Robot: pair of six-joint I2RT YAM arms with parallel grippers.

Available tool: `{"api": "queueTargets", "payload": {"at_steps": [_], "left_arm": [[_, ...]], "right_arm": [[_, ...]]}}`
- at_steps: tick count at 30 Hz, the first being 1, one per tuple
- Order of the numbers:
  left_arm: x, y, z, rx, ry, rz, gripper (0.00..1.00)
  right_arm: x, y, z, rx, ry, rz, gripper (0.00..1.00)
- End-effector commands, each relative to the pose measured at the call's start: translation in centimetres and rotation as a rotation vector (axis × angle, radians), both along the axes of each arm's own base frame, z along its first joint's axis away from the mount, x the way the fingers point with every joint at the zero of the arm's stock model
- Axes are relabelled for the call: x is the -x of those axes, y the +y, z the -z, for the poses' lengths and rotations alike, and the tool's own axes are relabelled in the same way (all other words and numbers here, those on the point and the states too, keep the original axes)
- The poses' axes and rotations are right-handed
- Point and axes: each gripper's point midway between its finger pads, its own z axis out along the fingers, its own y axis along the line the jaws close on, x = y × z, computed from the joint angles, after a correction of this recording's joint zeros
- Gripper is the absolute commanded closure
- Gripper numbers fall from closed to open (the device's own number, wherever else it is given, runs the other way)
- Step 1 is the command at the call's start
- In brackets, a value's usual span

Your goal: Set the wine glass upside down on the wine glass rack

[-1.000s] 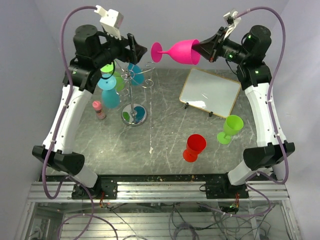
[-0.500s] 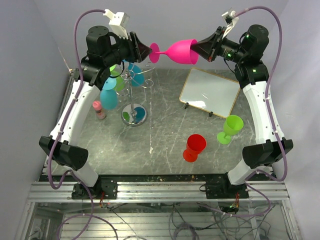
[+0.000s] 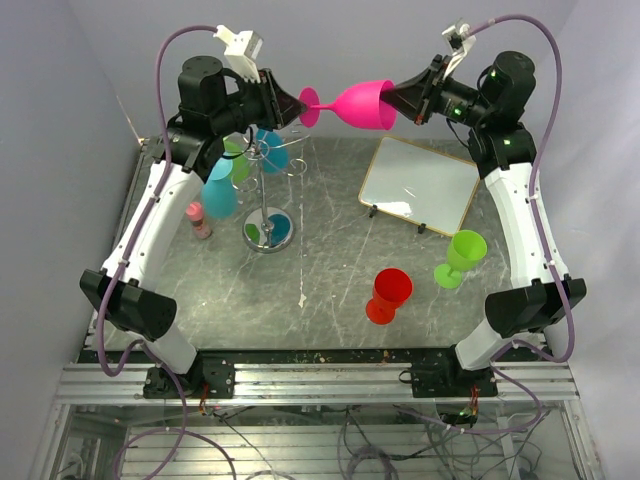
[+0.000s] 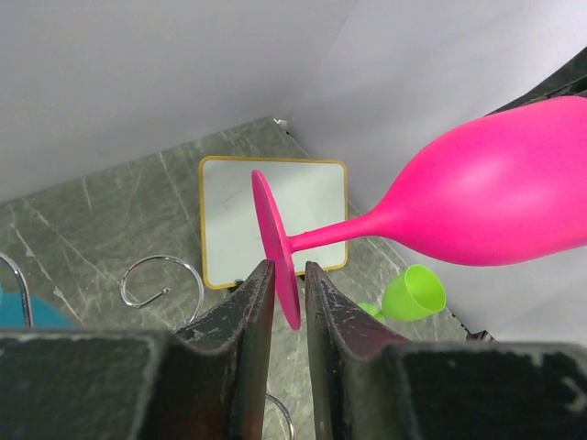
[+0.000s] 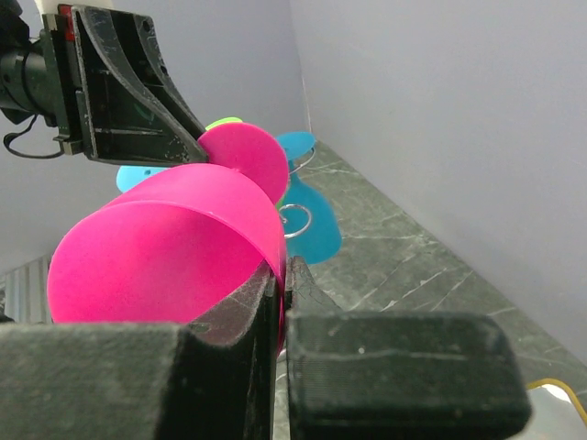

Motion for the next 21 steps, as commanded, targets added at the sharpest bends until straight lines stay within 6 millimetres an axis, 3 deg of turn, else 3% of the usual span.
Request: {"api": "queueTargets", "payload": {"at_steps": [1,4,9,13,21], "left_arm": [[1.2,-1.1,-1.2,0.032,-0.041,0.076,0.73],[2.1,-1.9,-1.0,0.060,-0.044,0.152,0.83],[2.8,-2.0,-0.8,0.076,-0.036,0.174,0.93],[2.6,-1.5,-1.0,0.046,-0.067,0.143,0.93],[0.8,1.9,-2.7,0.019,-0.113,-0.021,0.93]], "right_arm": [[0.9,0.0,-1.4,-0.009,-0.056,-0.002,1.00],[0.8,0.1,-1.0,-0.008,-0.045,-0.005,1.00],[0.9,0.2,-0.8,-0.004,-0.041,-0.012,1.00],[0.8,0.1,-0.5,0.005,-0.042,-0.010,0.99],[1.1,-0.4,-0.3,0.041,-0.066,0.020,0.57]]}}
